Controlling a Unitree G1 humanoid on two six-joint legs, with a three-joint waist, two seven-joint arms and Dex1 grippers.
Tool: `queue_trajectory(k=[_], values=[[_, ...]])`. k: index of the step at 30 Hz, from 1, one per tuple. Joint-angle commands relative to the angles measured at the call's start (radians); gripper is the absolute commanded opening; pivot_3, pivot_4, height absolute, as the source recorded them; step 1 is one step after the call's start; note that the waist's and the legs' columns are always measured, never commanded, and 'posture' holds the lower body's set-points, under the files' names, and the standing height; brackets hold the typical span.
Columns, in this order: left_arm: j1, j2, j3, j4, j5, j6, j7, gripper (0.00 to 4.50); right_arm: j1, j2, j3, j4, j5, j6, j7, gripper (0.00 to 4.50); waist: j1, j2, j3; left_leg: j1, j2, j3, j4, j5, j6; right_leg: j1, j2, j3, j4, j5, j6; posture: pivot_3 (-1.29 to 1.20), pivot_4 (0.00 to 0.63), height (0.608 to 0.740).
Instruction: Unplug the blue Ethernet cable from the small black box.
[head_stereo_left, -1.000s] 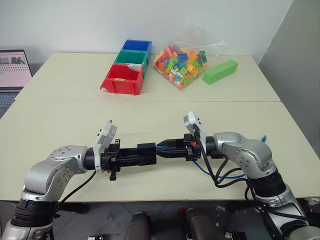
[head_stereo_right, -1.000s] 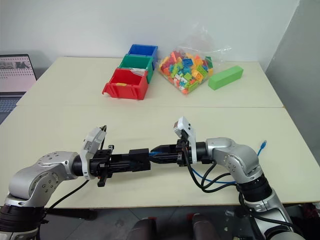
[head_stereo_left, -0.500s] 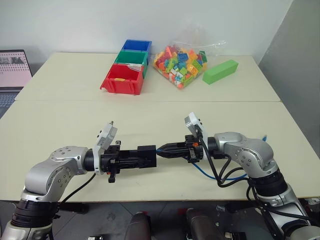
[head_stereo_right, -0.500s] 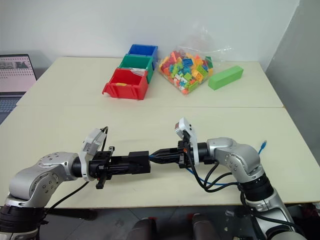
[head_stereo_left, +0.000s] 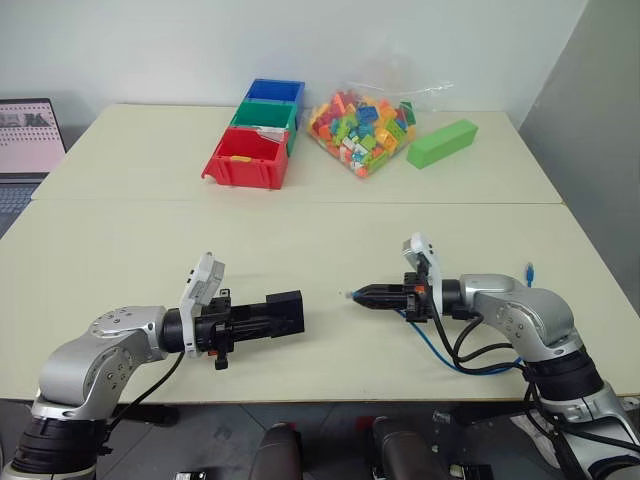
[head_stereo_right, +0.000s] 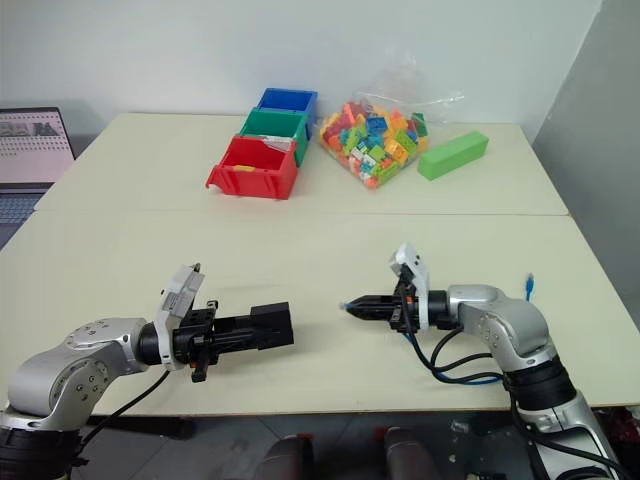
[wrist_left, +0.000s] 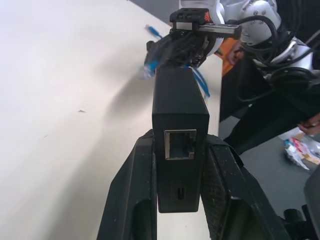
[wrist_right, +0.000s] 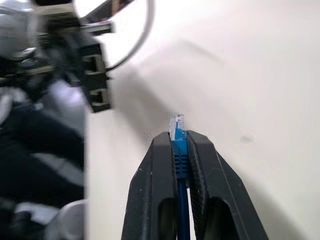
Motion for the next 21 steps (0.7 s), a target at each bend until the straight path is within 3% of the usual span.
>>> queue_trajectory(k=[1, 8, 12, 14, 16, 21], values=[[-0.003, 0.007, 0.044, -0.027, -0.021, 0.002, 0.026, 0.78, -0.050, 0.059, -0.064, 0.051, -0.078, -0.129, -0.108, 0.03, -0.004, 0.000, 0.000, 0.000, 0.000, 0.000, 0.000, 0.000, 0.000, 0.000, 0.000, 0.000, 0.000, 0.000, 0.000, 0.00, 0.150, 0.740], [-0.044, -0.019, 0.022, -0.021, 0.004, -0.007, 0.091, 0.78, -0.232, 0.179, -0.011, 0.359, -0.390, -0.364, -0.401, 0.03, -0.001, 0.001, 0.000, 0.000, 0.000, 0.001, 0.000, 0.000, 0.000, -0.001, 0.000, 0.001, 0.000, 0.000, 0.000, 0.00, 0.150, 0.740], [-0.059, -0.033, 0.017, -0.007, 0.020, -0.022, 0.114, 0.78, -0.318, 0.218, -0.023, 0.570, -0.488, -0.428, -0.527, 0.03, 0.003, 0.001, 0.001, -0.001, -0.001, 0.001, 0.000, 0.000, 0.000, 0.000, 0.000, 0.001, -0.001, 0.000, -0.001, 0.00, 0.150, 0.740], [-0.058, -0.045, 0.020, 0.004, 0.041, -0.043, 0.134, 0.78, -0.349, 0.226, -0.029, 0.701, -0.526, -0.488, -0.569, 0.75, 0.002, 0.001, 0.001, -0.001, -0.001, 0.002, -0.001, 0.000, 0.000, -0.001, -0.001, 0.001, -0.001, 0.002, -0.003, 0.00, 0.150, 0.740], [-0.057, -0.056, 0.023, 0.015, 0.063, -0.064, 0.153, 0.78, -0.355, 0.230, -0.045, 0.752, -0.537, -0.526, -0.587, 1.17, 0.003, 0.001, 0.001, -0.001, -0.001, 0.002, 0.000, 0.000, 0.000, -0.001, -0.001, 0.001, -0.001, 0.002, -0.004, 0.00, 0.150, 0.740], [-0.103, -0.114, 0.024, 0.099, 0.154, -0.157, 0.249, 0.78, -0.314, 0.212, -0.078, 0.652, -0.506, -0.532, -0.520, 2.46, 0.001, 0.001, 0.001, -0.001, -0.001, 0.002, -0.001, 0.000, 0.000, -0.001, -0.001, 0.001, 0.000, 0.002, -0.004, 0.00, 0.150, 0.740]])
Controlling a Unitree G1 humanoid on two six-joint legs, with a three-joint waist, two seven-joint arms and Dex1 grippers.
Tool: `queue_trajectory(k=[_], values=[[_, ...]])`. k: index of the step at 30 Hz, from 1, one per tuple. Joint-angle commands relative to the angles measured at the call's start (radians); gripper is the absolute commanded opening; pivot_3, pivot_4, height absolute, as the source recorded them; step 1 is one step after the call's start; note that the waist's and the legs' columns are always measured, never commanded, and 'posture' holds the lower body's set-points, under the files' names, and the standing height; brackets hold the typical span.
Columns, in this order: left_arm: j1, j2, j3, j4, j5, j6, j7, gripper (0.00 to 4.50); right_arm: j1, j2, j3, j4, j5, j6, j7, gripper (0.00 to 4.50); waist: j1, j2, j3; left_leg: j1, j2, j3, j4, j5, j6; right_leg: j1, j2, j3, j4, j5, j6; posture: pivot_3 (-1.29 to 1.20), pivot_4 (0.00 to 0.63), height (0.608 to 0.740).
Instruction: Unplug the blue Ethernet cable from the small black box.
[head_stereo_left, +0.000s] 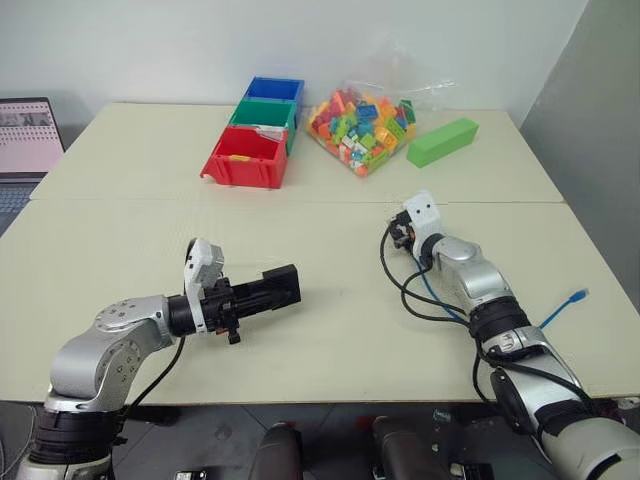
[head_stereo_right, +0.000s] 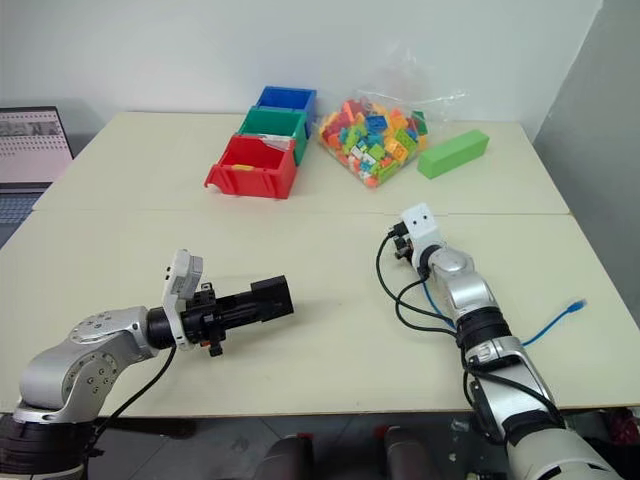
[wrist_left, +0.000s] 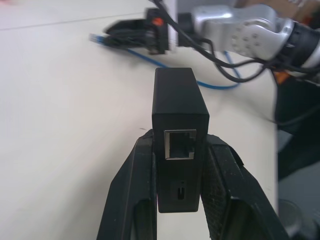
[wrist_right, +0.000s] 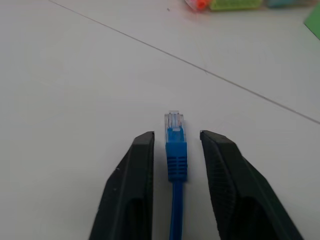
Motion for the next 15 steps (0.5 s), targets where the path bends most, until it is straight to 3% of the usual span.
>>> queue_trajectory(k=[1, 7, 10, 15], values=[[-0.047, -0.029, 0.014, 0.042, 0.069, -0.088, 0.064, 0.78, 0.017, -0.021, -0.039, -0.129, 0.031, -0.010, 0.067, 2.72, 0.000, 0.000, 0.000, 0.000, 0.000, 0.000, 0.000, 0.000, 0.000, 0.000, 0.000, 0.000, 0.000, 0.000, 0.000, 0.00, 0.150, 0.740], [-0.187, -0.119, 0.013, 0.272, 0.289, -0.357, 0.272, 0.78, 0.118, -0.097, -0.029, -0.514, 0.174, 0.164, 0.310, 4.27, 0.005, 0.000, 0.000, 0.000, 0.000, 0.000, 0.000, 0.000, 0.000, 0.000, 0.000, -0.001, 0.000, 0.000, 0.000, 0.00, 0.150, 0.740], [-0.278, -0.179, 0.019, 0.450, 0.395, -0.517, 0.415, 0.78, 0.146, -0.137, -0.024, -0.782, 0.344, 0.359, 0.418, 4.30, 0.017, 0.002, 0.001, -0.001, -0.001, -0.001, 0.001, 0.000, 0.000, 0.000, 0.000, -0.002, 0.000, 0.000, 0.000, 0.00, 0.150, 0.740], [-0.330, -0.234, 0.014, 0.634, 0.481, -0.697, 0.506, 0.78, 0.114, -0.156, -0.049, -0.936, 0.497, 0.558, 0.444, 4.30, 0.013, 0.001, 0.001, 0.000, 0.000, 0.000, 0.001, 0.000, 0.000, 0.001, 0.000, -0.003, 0.000, 0.000, 0.000, 0.00, 0.150, 0.740]])
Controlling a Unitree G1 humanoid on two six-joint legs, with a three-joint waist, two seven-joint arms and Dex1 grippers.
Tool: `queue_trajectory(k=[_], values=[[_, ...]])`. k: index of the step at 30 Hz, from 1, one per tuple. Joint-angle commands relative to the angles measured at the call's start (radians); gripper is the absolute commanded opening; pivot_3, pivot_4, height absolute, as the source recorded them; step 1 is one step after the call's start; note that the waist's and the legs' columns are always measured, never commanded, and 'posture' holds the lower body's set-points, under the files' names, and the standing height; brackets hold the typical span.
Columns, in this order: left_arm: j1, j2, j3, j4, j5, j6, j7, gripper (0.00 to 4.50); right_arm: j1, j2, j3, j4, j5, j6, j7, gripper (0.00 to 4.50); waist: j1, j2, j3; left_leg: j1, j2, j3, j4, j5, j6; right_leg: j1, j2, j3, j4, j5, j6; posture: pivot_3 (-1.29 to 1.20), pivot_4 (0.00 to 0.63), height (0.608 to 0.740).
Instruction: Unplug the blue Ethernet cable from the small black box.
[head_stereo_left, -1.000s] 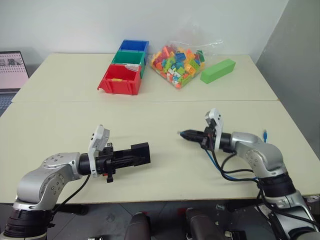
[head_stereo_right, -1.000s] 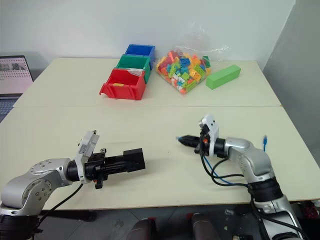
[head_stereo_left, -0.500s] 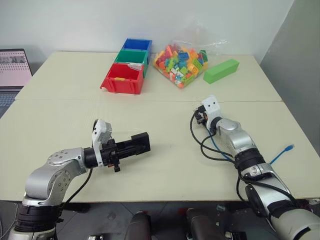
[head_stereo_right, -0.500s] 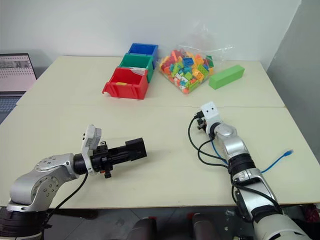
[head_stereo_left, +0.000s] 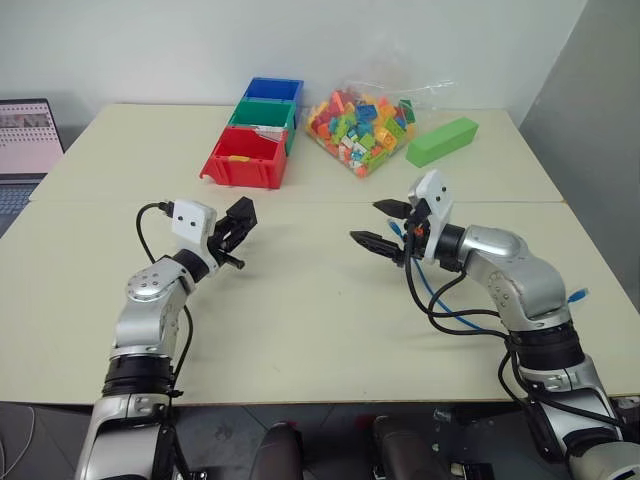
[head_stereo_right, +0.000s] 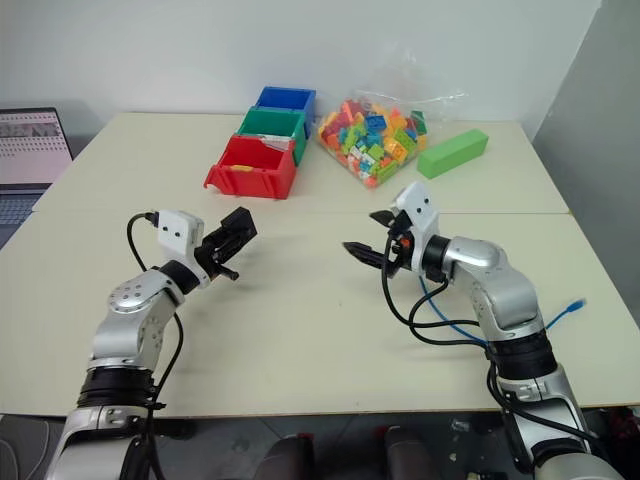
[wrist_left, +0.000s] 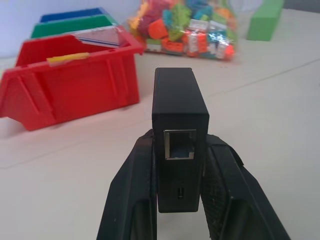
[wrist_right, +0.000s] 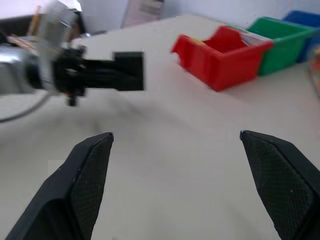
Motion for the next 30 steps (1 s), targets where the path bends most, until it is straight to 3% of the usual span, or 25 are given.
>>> queue_trajectory(k=[1, 8, 10, 11, 20, 25, 30], values=[[-0.032, -0.028, 0.013, 0.136, 0.076, -0.171, 0.098, 0.78, -0.035, -0.027, -0.017, -0.117, 0.105, 0.121, 0.027, 4.30, 0.002, 0.000, 0.000, 0.000, 0.000, 0.000, 0.000, 0.000, 0.000, 0.000, 0.000, 0.000, 0.000, 0.000, 0.000, 0.00, 0.150, 0.740], [-0.055, -0.070, 0.034, 0.293, 0.066, -0.227, 0.132, 0.78, -0.037, -0.063, 0.056, -0.129, 0.049, 0.110, 0.023, 4.30, 0.006, 0.000, 0.000, -0.001, -0.001, 0.000, 0.000, 0.000, 0.000, 0.000, 0.000, -0.002, 0.000, 0.000, 0.001, 0.00, 0.150, 0.740], [-0.052, -0.072, 0.042, 0.305, 0.052, -0.222, 0.126, 1.48, -0.036, -0.069, 0.075, -0.124, 0.027, 0.095, 0.018, 4.31, 0.006, 0.000, 0.000, -0.001, -0.001, 0.000, 0.000, 0.000, 0.000, 0.000, 0.000, -0.002, 0.000, 0.000, 0.001, 0.00, 0.150, 0.740], [-0.047, -0.071, 0.044, 0.306, 0.045, -0.215, 0.116, 1.51, -0.036, -0.070, 0.083, -0.121, 0.018, 0.090, 0.016, 4.31, 0.005, 0.000, 0.000, -0.001, -0.001, 0.000, 0.000, 0.000, 0.000, 0.000, 0.000, -0.002, 0.000, 0.000, 0.001, 0.00, 0.150, 0.740], [0.018, -0.066, 0.037, 0.196, 0.017, -0.148, 0.041, 3.70, -0.027, -0.071, 0.117, -0.120, -0.023, 0.063, 0.021, 4.31, 0.004, 0.000, 0.000, 0.000, 0.000, 0.000, 0.000, 0.000, 0.000, 0.000, 0.000, -0.002, 0.000, 0.000, 0.001, 0.00, 0.150, 0.740], [0.149, -0.015, 0.061, -0.038, -0.001, -0.013, 0.041, 3.77, 0.001, -0.081, 0.120, -0.128, -0.035, 0.055, 0.018, 4.31, -0.002, 0.000, 0.000, 0.000, 0.000, 0.000, 0.000, 0.000, 0.000, 0.000, 0.000, -0.002, 0.000, 0.000, 0.001, 0.00, 0.150, 0.740], [0.307, 0.096, 0.089, -0.304, -0.021, 0.219, 0.030, 3.77, 0.082, -0.087, 0.099, -0.116, -0.100, -0.036, -0.028, 4.31, -0.008, 0.000, 0.000, 0.000, 0.000, -0.001, 0.000, 0.000, 0.000, 0.000, 0.000, 0.000, 0.000, -0.001, 0.003, 0.00, 0.150, 0.740]])
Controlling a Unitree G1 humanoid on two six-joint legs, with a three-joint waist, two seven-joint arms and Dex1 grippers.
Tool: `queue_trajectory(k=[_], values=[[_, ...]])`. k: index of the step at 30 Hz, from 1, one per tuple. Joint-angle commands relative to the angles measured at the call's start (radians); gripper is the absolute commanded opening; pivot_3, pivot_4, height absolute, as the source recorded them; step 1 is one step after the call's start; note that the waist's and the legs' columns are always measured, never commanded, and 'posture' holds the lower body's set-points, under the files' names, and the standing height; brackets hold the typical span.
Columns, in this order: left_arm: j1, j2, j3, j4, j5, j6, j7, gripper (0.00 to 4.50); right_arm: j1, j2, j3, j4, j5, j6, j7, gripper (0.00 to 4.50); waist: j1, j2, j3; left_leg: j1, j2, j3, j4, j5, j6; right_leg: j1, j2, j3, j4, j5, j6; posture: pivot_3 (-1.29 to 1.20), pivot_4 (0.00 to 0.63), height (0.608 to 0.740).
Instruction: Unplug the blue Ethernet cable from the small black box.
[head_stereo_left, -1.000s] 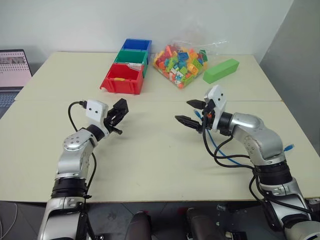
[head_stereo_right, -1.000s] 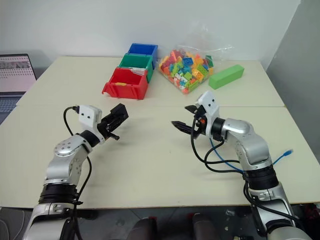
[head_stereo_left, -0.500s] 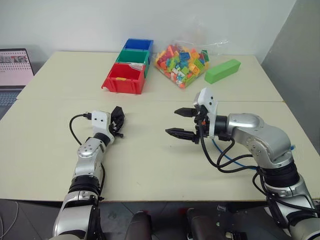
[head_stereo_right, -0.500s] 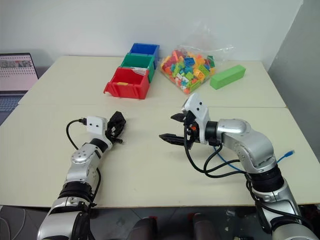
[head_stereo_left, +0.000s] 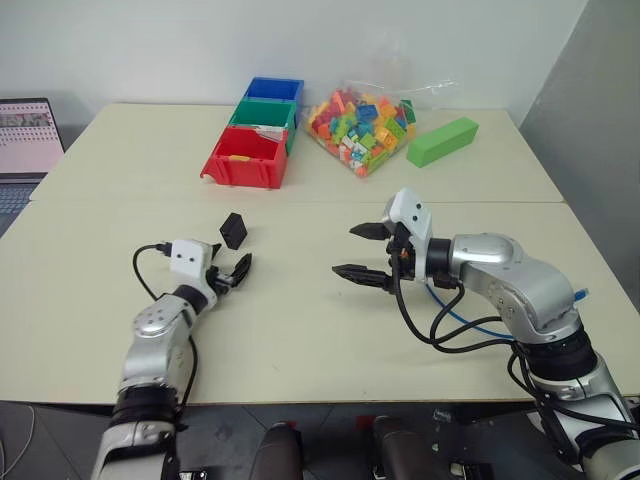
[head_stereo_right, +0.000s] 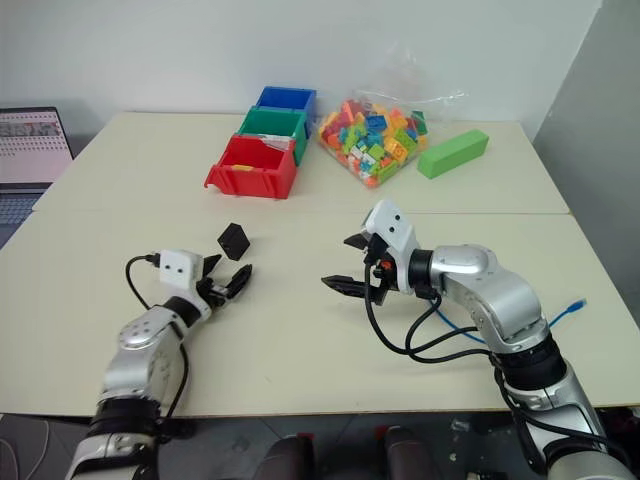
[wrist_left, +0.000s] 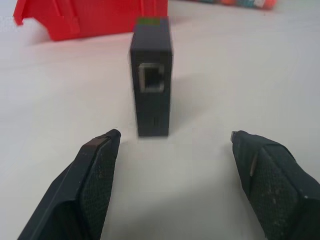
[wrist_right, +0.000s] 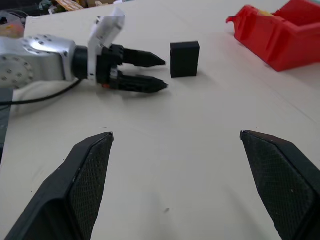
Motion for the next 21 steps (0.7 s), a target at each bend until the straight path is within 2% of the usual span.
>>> queue_trajectory(k=[1, 6, 14, 21], values=[[0.092, 0.099, 0.038, -0.229, -0.026, 0.144, -0.033, 3.77, 0.051, -0.003, -0.038, -0.008, -0.055, -0.106, -0.043, 4.31, -0.003, 0.000, 0.000, 0.000, 0.000, 0.000, 0.000, 0.000, 0.000, 0.000, 0.000, 0.000, 0.000, -0.001, 0.002, 0.00, 0.150, 0.740], [0.174, 0.235, 0.116, -0.363, -0.113, 0.229, -0.161, 3.77, 0.147, -0.048, -0.097, -0.014, -0.053, -0.181, -0.011, 4.31, 0.001, -0.001, 0.000, 0.000, 0.000, 0.000, -0.001, 0.000, 0.000, 0.000, -0.001, 0.001, 0.000, -0.001, 0.002, 0.00, 0.150, 0.740], [0.194, 0.421, 0.227, -0.433, -0.256, 0.365, -0.362, 3.77, 0.167, -0.165, -0.233, -0.034, 0.074, -0.122, 0.101, 4.31, -0.004, -0.001, 0.001, 0.001, 0.000, 0.001, -0.001, 0.000, 0.000, 0.000, -0.001, 0.001, -0.001, -0.002, 0.001, 0.00, 0.150, 0.740], [0.194, 0.464, 0.243, -0.430, -0.268, 0.377, -0.417, 3.77, 0.154, -0.217, -0.275, -0.004, 0.086, -0.109, 0.106, 4.31, -0.005, -0.001, 0.001, 0.001, 0.000, 0.001, -0.001, 0.000, 0.000, 0.000, -0.001, 0.002, -0.001, -0.002, 0.001, 0.00, 0.150, 0.740]])
